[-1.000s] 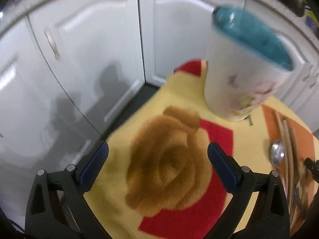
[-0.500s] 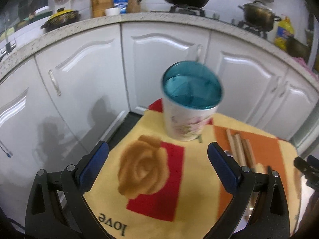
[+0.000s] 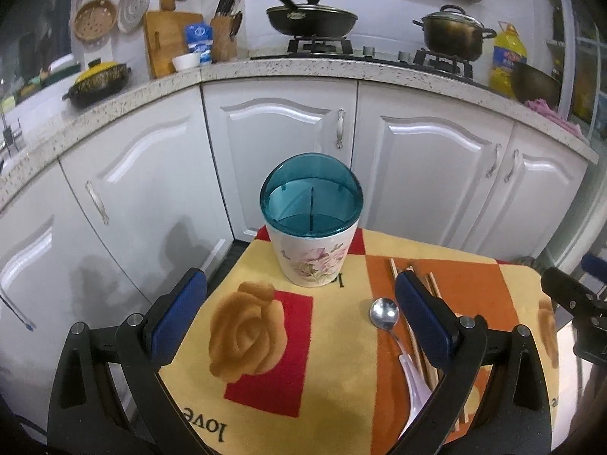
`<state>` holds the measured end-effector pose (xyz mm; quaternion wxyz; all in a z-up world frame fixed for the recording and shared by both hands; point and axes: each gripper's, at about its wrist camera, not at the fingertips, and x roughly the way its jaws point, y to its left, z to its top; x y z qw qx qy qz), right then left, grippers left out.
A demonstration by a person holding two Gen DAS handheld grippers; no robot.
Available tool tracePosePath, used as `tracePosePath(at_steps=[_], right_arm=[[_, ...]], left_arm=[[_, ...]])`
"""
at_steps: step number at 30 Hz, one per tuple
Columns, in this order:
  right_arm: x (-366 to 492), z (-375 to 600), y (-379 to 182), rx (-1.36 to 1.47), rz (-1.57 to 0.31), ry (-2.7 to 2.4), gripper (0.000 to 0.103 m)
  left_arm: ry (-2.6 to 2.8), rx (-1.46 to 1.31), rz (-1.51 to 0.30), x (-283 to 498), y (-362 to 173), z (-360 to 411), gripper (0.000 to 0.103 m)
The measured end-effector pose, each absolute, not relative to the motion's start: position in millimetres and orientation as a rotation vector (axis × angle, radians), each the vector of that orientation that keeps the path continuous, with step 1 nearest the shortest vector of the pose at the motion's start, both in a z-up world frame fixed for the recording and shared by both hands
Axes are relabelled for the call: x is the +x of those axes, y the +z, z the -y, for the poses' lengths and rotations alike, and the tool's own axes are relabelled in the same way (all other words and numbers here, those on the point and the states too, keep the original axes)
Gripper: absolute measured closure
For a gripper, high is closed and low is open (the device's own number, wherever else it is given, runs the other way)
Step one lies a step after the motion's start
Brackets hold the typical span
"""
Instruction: Organize utensils
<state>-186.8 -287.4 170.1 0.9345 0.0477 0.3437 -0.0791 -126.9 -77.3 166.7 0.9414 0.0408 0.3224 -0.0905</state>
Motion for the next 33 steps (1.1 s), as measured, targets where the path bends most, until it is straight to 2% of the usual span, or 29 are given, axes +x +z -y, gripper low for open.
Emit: tracePosePath(at_steps=[33], right_arm=[[-186.1,288.8,178.1,0.078,-0.696,-0.182,0.003]], left_arm=[[-0.231,0.045,-0.627,-136.6,173.5,83.2,0.003]])
